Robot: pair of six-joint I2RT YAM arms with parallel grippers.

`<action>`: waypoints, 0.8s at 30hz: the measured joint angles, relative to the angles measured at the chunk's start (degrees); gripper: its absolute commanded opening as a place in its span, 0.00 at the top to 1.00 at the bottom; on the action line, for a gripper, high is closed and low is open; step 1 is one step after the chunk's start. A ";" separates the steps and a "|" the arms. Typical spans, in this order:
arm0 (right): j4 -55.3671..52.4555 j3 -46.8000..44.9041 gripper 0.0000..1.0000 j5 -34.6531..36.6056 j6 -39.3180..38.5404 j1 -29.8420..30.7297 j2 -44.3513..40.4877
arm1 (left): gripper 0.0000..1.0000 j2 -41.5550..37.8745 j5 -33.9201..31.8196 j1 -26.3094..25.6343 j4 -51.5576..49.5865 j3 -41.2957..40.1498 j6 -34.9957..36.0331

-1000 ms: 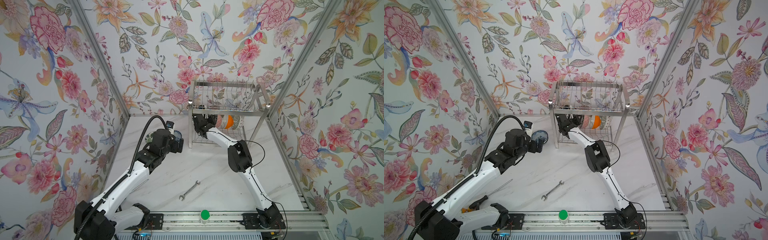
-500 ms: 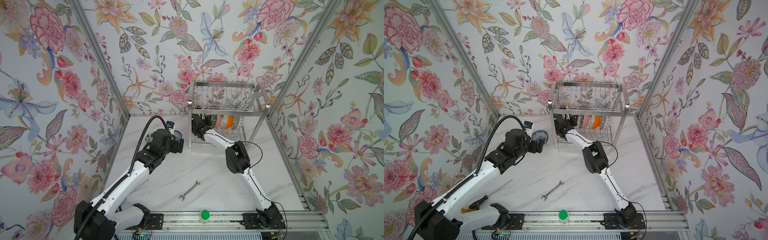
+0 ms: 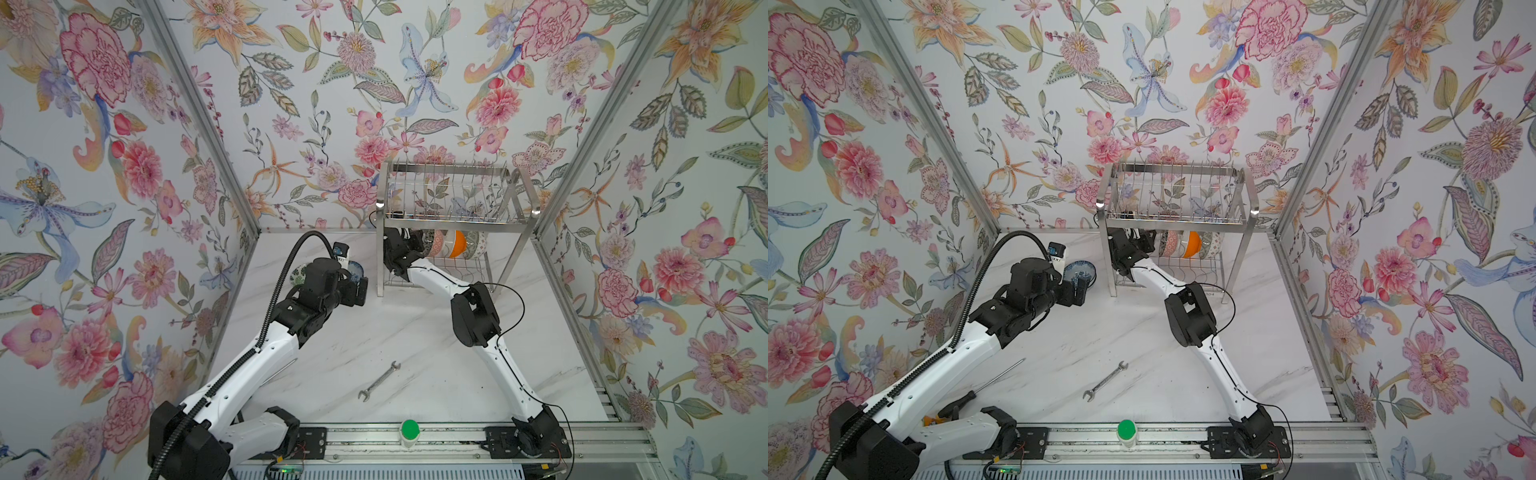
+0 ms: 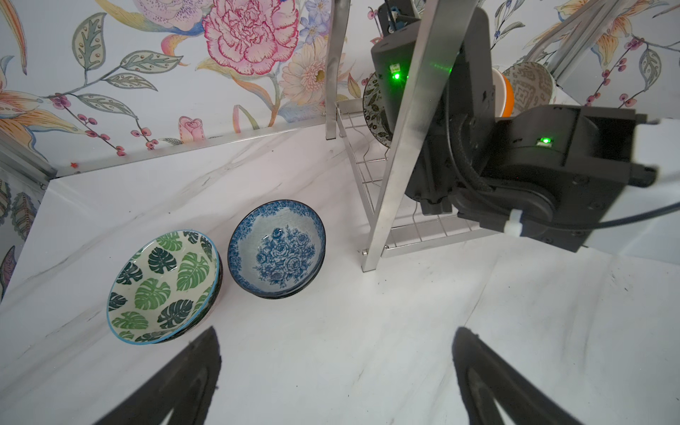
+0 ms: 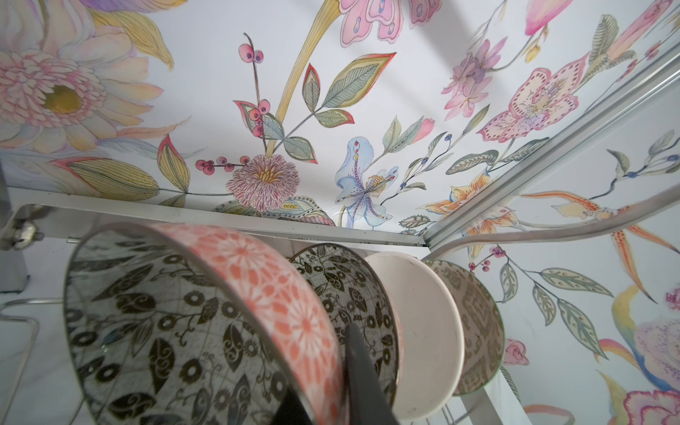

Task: Load bowls into a dish rack
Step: Place the bowl in the dish rack.

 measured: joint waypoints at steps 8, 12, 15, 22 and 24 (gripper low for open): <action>2.45 0.00 1.00 1.95 -0.44 -0.37 0.48 | 0.01 0.00 0.02 0.00 0.00 0.00 -0.04; 4.15 -0.07 1.00 3.10 -2.16 -0.48 1.36 | 0.01 0.00 0.02 0.00 0.00 0.00 -0.04; 6.84 -0.98 1.00 3.96 -4.35 -0.48 1.79 | 0.01 0.00 0.02 0.00 0.00 0.00 -0.04; 11.93 -2.78 1.00 5.64 -9.05 -0.55 1.84 | 0.01 0.00 0.04 0.00 0.00 0.00 -0.13; 13.42 -2.97 1.00 5.99 -10.32 -0.55 1.86 | 0.01 -0.02 0.07 0.00 0.00 -0.02 -0.20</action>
